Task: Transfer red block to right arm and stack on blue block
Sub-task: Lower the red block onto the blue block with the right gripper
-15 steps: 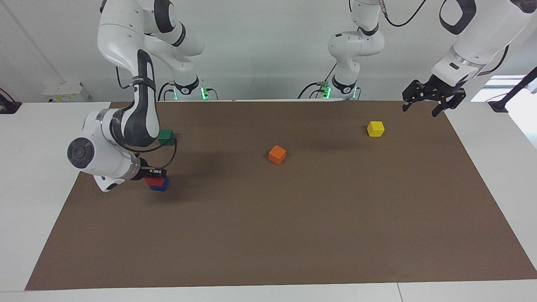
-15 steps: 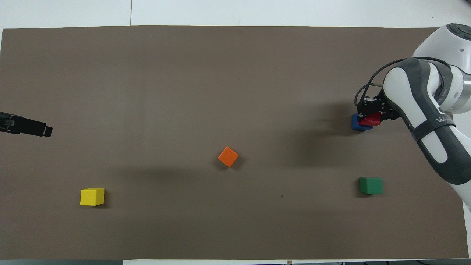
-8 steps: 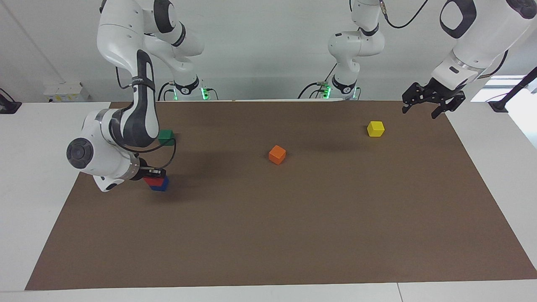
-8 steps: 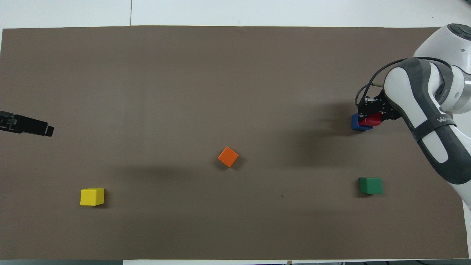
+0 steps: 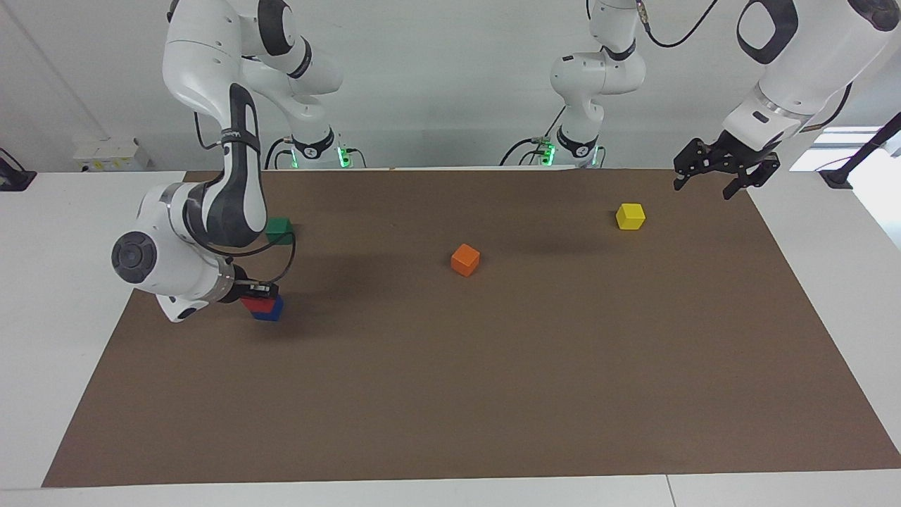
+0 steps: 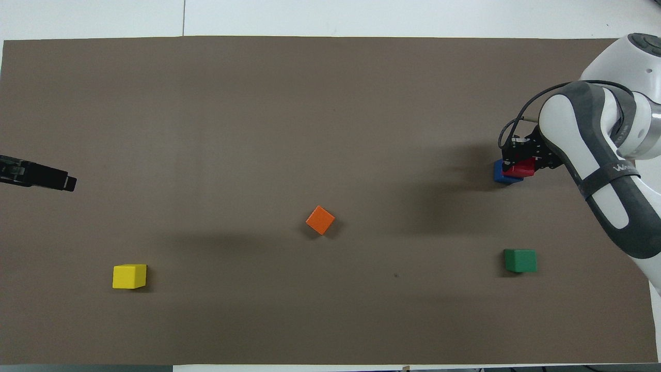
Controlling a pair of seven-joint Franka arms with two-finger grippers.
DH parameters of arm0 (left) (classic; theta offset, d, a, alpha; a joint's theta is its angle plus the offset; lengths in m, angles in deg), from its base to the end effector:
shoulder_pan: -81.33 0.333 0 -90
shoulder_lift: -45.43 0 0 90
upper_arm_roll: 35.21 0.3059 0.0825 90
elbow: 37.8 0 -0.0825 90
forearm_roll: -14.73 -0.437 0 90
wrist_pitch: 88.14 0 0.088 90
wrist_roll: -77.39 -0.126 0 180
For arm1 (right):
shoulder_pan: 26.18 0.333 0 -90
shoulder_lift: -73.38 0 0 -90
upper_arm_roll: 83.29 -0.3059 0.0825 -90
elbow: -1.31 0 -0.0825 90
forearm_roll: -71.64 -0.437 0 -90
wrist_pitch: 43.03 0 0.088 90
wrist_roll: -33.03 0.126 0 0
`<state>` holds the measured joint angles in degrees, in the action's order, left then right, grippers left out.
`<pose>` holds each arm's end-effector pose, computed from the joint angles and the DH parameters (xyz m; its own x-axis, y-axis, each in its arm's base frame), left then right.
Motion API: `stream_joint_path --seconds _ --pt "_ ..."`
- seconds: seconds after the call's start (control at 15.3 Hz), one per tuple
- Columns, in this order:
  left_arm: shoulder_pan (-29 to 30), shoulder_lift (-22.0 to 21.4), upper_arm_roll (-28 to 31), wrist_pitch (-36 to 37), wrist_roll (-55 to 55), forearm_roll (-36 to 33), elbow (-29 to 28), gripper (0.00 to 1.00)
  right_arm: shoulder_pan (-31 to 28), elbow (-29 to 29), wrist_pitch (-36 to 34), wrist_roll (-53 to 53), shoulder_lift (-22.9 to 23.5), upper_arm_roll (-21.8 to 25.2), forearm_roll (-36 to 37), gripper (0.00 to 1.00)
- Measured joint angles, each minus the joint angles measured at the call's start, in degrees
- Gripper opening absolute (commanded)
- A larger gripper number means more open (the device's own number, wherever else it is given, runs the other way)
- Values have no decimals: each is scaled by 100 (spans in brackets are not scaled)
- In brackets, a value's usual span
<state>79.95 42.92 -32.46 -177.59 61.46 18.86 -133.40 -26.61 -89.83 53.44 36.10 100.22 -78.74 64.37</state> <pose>0.5897 0.0054 0.5700 0.9670 -0.2515 -0.0408 -0.2472 -0.9649 0.0886 0.6715 -0.0397 0.2882 0.9167 -0.1529 -0.3691 -0.1864 -0.9809 -0.0565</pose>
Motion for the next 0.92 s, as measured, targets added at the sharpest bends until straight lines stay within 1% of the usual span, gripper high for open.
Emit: stream_joint_path --seconds 0.07,0.2,0.33,0.46,0.92 --pt "0 0 0 0 0 0 0 100 0 0 0 0 0 1 0 61" --pt "0 0 -1 0 0 0 0 100 0 -8 4 0 2 1 0 81" --pt "0 0 -1 0 0 0 0 100 -2 -23 6 0 21 3 0 95" --pt "0 0 -1 0 0 0 0 100 -2 -25 10 0 45 4 0 100" --pt "0 0 -5 0 0 0 6 100 0 52 13 0 50 3 0 100"
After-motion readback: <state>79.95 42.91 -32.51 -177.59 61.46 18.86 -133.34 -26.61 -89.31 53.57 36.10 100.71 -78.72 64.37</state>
